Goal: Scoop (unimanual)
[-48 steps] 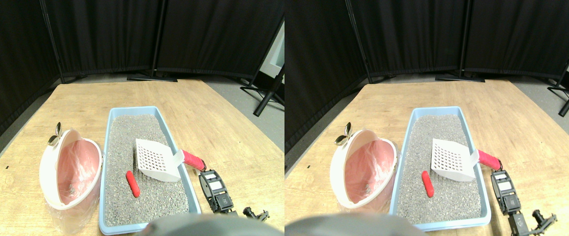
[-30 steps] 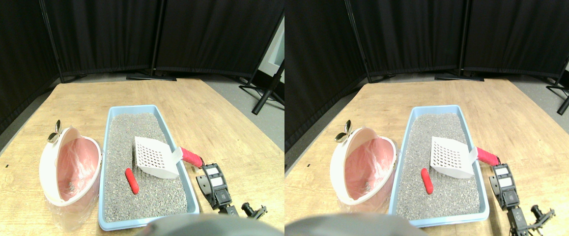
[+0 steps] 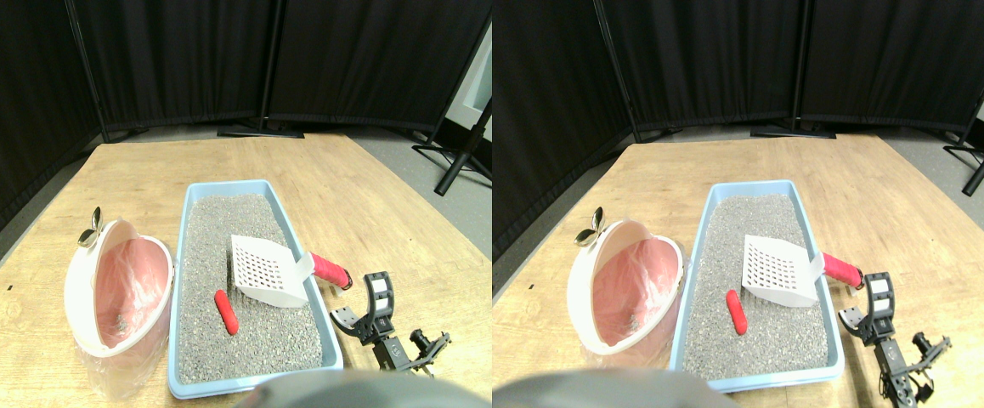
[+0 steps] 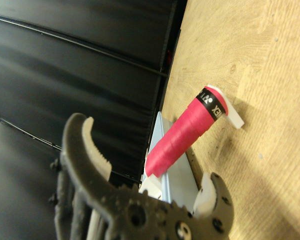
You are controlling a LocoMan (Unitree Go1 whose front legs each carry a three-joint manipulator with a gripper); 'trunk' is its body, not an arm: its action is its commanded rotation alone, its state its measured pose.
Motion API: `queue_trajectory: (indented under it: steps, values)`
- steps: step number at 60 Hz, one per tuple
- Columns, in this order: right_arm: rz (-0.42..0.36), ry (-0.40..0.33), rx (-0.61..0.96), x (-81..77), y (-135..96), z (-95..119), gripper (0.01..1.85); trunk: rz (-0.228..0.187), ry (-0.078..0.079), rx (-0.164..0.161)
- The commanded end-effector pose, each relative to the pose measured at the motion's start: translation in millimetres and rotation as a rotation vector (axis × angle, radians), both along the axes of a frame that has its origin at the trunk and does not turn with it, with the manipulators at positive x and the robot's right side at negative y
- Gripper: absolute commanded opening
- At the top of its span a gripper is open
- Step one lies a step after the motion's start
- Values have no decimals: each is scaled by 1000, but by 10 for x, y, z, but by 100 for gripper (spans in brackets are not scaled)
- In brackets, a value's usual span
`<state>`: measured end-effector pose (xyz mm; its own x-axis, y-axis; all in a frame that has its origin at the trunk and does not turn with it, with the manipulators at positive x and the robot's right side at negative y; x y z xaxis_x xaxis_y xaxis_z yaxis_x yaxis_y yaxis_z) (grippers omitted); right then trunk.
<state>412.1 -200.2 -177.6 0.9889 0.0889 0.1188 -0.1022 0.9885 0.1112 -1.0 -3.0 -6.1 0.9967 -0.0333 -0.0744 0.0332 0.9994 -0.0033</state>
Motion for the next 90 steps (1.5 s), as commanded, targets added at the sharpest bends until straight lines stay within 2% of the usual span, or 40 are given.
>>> queue_trajectory:
  steps: [1, 16, 33, 61, 68, 90]
  values:
    - [-2, -10, 19, 53, 9, 60, 110, 4, 0, -15]
    - [-4, 22, 7, 170, 28, -14, 105, 11, 2, -25]
    - [-12, 58, 26, 370, -14, -98, 104, 19, 8, -31]
    - [-38, 147, 65, 617, -23, -212, 103, 21, 10, -25]
    - [-39, 143, 83, 677, -31, -232, 103, 23, 10, -24]
    - [-52, 183, 120, 739, -58, -225, 104, 26, 9, -21]
